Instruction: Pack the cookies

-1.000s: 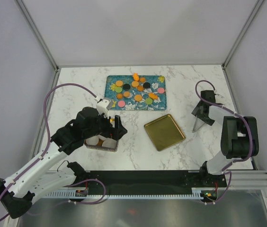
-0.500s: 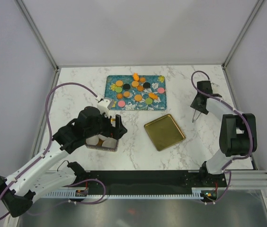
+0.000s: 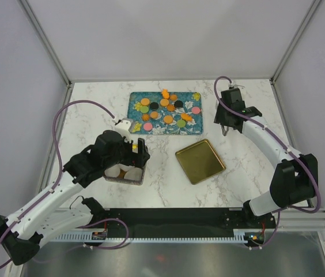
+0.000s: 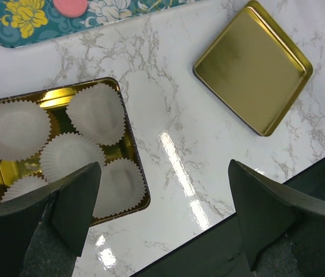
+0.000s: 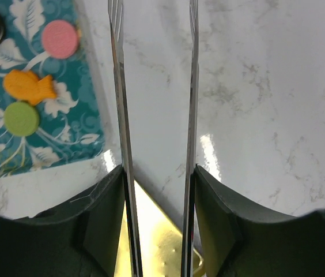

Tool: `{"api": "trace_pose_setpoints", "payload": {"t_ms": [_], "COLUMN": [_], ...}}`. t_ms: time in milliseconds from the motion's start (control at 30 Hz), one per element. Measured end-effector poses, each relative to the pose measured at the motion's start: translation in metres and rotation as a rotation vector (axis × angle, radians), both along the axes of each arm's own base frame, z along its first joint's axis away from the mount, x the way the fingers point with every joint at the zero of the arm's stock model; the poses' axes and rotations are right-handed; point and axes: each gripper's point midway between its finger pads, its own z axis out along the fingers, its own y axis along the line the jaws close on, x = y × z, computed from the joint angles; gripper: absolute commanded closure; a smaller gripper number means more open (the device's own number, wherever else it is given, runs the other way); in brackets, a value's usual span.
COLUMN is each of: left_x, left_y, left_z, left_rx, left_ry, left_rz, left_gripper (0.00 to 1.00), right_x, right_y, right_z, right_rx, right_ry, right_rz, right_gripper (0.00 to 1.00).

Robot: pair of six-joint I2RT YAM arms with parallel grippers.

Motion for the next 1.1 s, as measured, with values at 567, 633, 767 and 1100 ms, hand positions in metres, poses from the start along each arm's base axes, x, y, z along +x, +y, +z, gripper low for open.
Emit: {"api": "trace_pose_setpoints", "payload": {"t_ms": [567, 633, 767, 1100], "left_x": [0.021, 0.023, 0.026, 0.027], "left_y": [0.038, 0.04, 0.045, 0.047], "left_z": [0.016, 0.016, 0.015, 0.008], "left_rx": [0.075, 0.075, 0.077, 0.085], "left_ry": [-0.082, -0.081, -0.08, -0.061], "left_rz": [0.166, 0.178, 0.196, 0.201], "left_gripper": [0.0, 0.0, 0.0, 0.0], "right_x": [-0.024, -0.025, -0.027, -0.014], "right_y": [0.155, 0.153, 0.149, 0.145], "right_z": [0.008, 0.002, -0.003, -0.021], "right_rx": [-0.025, -0.046, -0.084, -0.12], "right_ry": [0.041, 0.064, 0.092, 0.138], "right_rz": [0.421, 0.432, 0.457, 0.479], "right_gripper": [0.49, 0.49, 0.49, 0.51]}}
